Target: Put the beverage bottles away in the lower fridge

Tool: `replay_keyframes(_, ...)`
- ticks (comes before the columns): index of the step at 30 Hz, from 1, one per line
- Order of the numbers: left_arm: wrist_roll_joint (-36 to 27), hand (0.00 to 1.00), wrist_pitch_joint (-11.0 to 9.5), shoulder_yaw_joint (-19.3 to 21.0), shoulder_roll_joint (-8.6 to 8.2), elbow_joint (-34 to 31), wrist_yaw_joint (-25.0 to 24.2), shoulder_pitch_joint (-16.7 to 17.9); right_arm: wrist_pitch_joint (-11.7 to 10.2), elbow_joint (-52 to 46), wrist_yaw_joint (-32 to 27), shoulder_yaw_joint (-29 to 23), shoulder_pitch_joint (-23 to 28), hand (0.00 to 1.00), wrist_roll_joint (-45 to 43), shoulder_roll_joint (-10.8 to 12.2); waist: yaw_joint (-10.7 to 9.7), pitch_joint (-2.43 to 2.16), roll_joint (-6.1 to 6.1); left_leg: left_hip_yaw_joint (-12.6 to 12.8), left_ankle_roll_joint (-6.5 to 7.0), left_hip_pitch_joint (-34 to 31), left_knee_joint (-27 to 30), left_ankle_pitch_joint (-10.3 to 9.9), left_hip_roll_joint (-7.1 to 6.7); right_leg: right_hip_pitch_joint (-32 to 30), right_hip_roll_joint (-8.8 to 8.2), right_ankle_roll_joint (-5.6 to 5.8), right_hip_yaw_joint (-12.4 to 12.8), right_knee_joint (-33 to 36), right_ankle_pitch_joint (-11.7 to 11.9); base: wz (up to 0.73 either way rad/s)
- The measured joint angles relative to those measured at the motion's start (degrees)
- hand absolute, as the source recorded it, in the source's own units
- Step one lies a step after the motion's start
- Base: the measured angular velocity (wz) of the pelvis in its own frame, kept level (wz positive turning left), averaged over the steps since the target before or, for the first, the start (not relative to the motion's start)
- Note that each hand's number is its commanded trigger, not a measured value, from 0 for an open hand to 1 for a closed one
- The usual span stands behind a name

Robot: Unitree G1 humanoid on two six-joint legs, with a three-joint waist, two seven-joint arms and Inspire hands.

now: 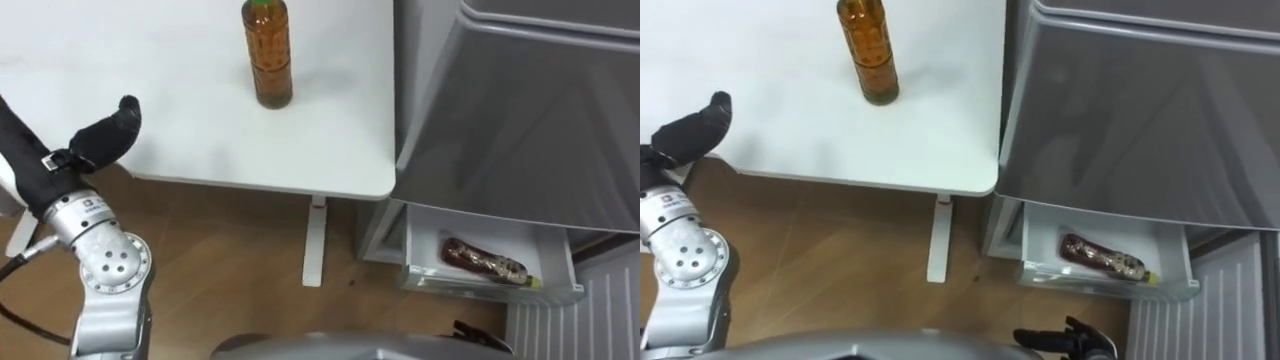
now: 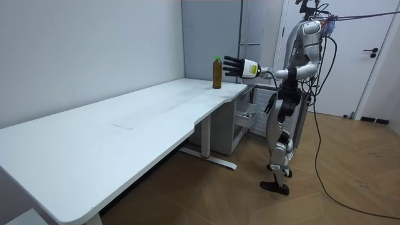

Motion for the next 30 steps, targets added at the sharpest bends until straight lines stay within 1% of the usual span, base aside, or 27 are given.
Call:
replay_keyframes(2,-0.56,0.0,0.0,-0.21,-0.06,-0.09,-1.01,-0.06,0.0,0.09,0.0,0.15,-0.28,0.0,0.14,0.05,-0.04,0.26,-0.39,0.0,0.0,-0.05,-0.12,-0.02,-0.04,-0.04,0.0,0.0,0.02,-0.07,0.0,0.0)
replay_keyframes(4,-2.13,0.0,0.0,-0.52,-0.15,-0.2,-1.85,-0.12,0.04,0.56,0.06,0.22,-0.66,0.0,0.15,0.11,-0.18,0.33,-0.35,-0.03,0.01,-0.05,-0.35,-0.03,-0.08,-0.17,0.0,0.01,0.18,-0.07,0.01,-0.03)
replay_keyframes(8,-9.68,0.0,-0.01,-2.76,-0.14,-3.04,-3.33,-0.14,0.11,1.82,0.52,0.25,-1.69,0.0,-1.78,0.11,-0.69,0.56,0.05,-0.14,0.02,0.03,-0.52,-0.04,-0.06,-0.25,0.07,0.02,0.22,-0.07,0.01,-0.01)
replay_keyframes(10,-12.39,0.0,-0.01,-4.22,-0.11,-4.5,-3.81,-0.15,-0.03,1.76,0.51,0.25,-1.84,0.0,-2.48,0.06,-0.79,0.67,0.3,-0.18,0.01,0.04,-0.57,-0.04,-0.03,-0.27,0.11,0.01,0.28,-0.06,0.02,0.0)
replay_keyframes(12,-12.62,0.0,-0.01,-5.12,-0.08,-4.93,-5.51,-0.41,-0.04,1.65,0.53,0.25,-2.27,0.0,-3.55,0.01,-1.13,0.78,0.49,-0.16,0.01,-0.05,-0.58,-0.04,0.02,-0.45,0.14,0.0,0.37,0.06,0.03,-0.02)
replay_keyframes(14,-12.6,0.0,-0.01,-6.2,-0.07,-4.95,-8.32,-1.44,-0.05,1.67,0.94,0.24,-3.12,0.0,-4.78,0.0,-1.57,0.9,0.64,-0.13,0.01,-0.34,-0.6,-0.04,0.14,-0.88,0.18,-0.09,0.41,0.18,0.08,-0.03)
replay_keyframes(16,-12.59,0.0,0.0,-6.44,-0.07,-4.94,-10.68,-2.32,-0.07,1.67,1.53,0.2,-3.47,0.0,-5.41,0.03,-2.06,0.93,0.77,-0.05,0.0,-0.48,-0.6,-0.03,0.44,-1.09,0.21,-0.12,0.42,0.21,0.11,-0.02)
replay_keyframes(18,-12.6,0.0,0.01,-6.61,-0.06,-4.94,-12.66,-3.27,-0.12,1.61,1.75,0.21,-3.46,0.0,-5.46,0.01,-2.27,0.91,0.84,0.1,-0.03,-0.46,-0.61,-0.05,0.42,-1.18,0.26,-0.15,0.48,0.24,0.13,-0.07)
replay_keyframes(21,-12.61,0.0,0.1,-7.3,-0.1,-4.81,-15.21,-5.23,-0.13,1.54,1.74,0.22,-3.62,0.0,-5.74,-0.08,-2.4,1.02,0.98,1.01,-0.07,-0.18,-0.8,-0.08,0.43,-1.35,0.35,-0.21,1.78,0.34,0.17,-0.14)
replay_keyframes(23,-12.67,0.0,0.16,-7.41,-0.22,-3.77,-17.22,-6.6,-0.11,1.41,1.81,0.2,-3.59,0.0,-5.84,-0.08,-2.98,1.02,1.16,1.37,-0.07,0.2,-1.01,-0.08,0.46,-1.31,0.35,-0.21,2.19,0.59,0.17,-0.1)
replay_keyframes(24,-12.86,0.0,0.33,-7.42,-0.24,-3.29,-17.73,-6.97,-0.07,1.41,1.82,0.17,-3.53,0.0,-5.8,-0.08,-3.28,1.03,1.21,1.41,-0.07,0.25,-1.01,-0.08,0.46,-1.3,0.34,-0.21,2.32,0.72,0.17,-0.1)
replay_keyframes(26,-15.0,0.0,1.49,-7.36,-0.34,-1.95,-19.25,-7.7,0.02,1.42,2.22,0.11,-3.57,0.0,-5.79,-0.17,-3.54,1.09,1.44,2.47,-0.06,1.0,-1.37,-0.07,0.59,-1.12,0.45,-0.21,3.57,0.94,0.17,-0.24)
replay_keyframes(27,-15.15,0.0,1.82,-7.36,-0.43,-1.63,-19.56,-7.7,0.02,1.39,2.31,0.06,-3.57,0.0,-5.8,-0.2,-3.6,1.02,1.53,2.57,-0.06,1.15,-1.52,-0.07,0.59,-1.09,0.44,-0.2,3.67,0.95,0.18,-0.22)
replay_keyframes(29,-17.23,0.0,3.41,-7.39,-0.77,-0.95,-20.9,-7.77,0.07,1.32,2.35,-0.14,-3.55,0.0,-5.75,-0.13,-4.13,1.02,1.74,2.77,-0.03,1.74,-1.82,-0.09,0.57,-1.26,0.48,-0.2,4.28,1.1,0.18,-0.14)
replay_keyframes(30,-17.53,0.0,3.62,-7.39,-0.78,-0.74,-21.2,-7.77,0.1,1.32,2.35,-0.12,-3.56,0.0,-5.73,-0.14,-4.24,0.98,1.8,2.77,-0.02,1.92,-1.96,-0.1,0.58,-1.23,0.52,-0.2,4.45,1.15,0.19,-0.14)
